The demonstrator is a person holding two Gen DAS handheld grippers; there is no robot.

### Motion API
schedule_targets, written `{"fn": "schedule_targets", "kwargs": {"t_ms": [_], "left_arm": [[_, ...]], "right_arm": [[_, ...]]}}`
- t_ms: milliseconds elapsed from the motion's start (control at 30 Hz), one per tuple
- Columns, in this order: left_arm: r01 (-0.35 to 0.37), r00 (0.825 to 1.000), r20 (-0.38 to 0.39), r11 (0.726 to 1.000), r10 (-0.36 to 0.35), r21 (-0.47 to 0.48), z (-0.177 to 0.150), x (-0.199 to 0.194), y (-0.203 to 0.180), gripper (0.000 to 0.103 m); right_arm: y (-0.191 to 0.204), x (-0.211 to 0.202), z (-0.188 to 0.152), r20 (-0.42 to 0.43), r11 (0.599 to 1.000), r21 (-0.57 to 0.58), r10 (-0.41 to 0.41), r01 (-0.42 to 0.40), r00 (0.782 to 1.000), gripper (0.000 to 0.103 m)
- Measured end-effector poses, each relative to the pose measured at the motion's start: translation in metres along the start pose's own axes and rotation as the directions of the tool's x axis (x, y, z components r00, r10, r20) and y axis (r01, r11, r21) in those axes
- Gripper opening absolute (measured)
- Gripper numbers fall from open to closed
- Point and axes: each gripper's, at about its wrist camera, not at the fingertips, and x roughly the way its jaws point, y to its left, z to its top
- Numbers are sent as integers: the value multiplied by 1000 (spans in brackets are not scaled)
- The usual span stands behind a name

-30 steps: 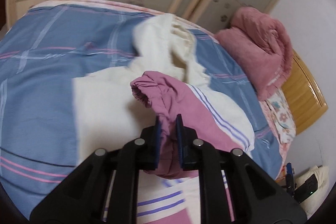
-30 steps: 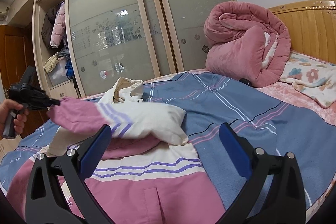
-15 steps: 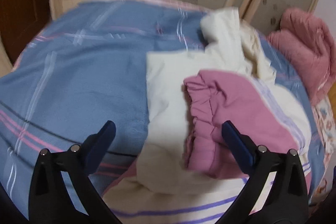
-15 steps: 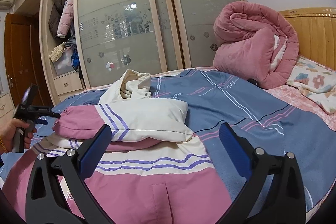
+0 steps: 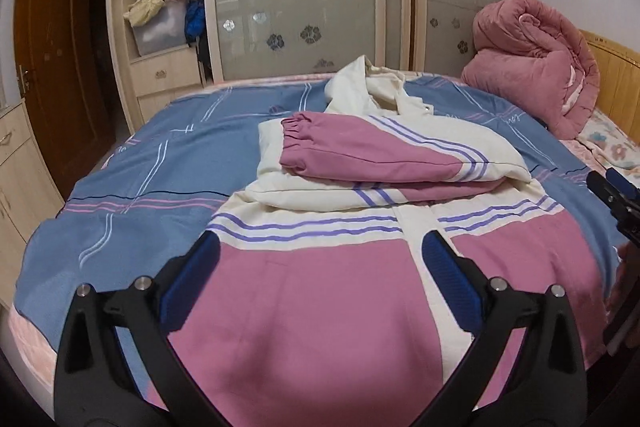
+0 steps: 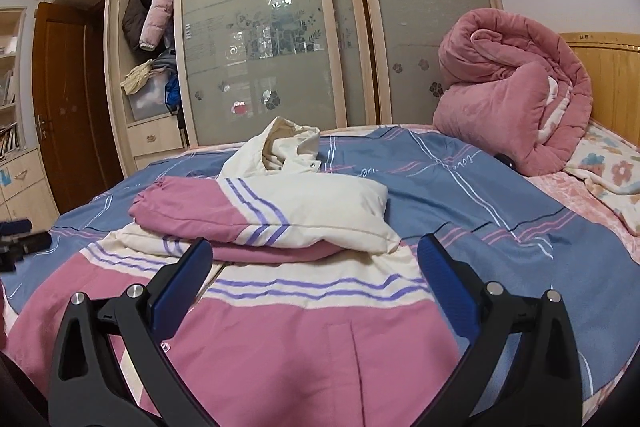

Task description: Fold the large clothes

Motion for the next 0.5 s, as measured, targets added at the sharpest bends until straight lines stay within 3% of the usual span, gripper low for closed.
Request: {"fn": "schedule_targets", "kwargs": {"t_ms": [67,200,500], "left_arm": [[-43,999,-8,999,43,14,-5,9,-5,101],[-22,1000,-23,1000,21,-22,-11,19,-8,101],[-4,1000,-8,1000,4,7,-17,19,-21,101]], "right_arm": [[5,-4,-3,1,1000,-10,-7,7,1000,102],[15,-4,-11,-19,999,-51,-13,12,1000,102],[21,5,-18,-37,997,-66,-39,37,999,102]]}}
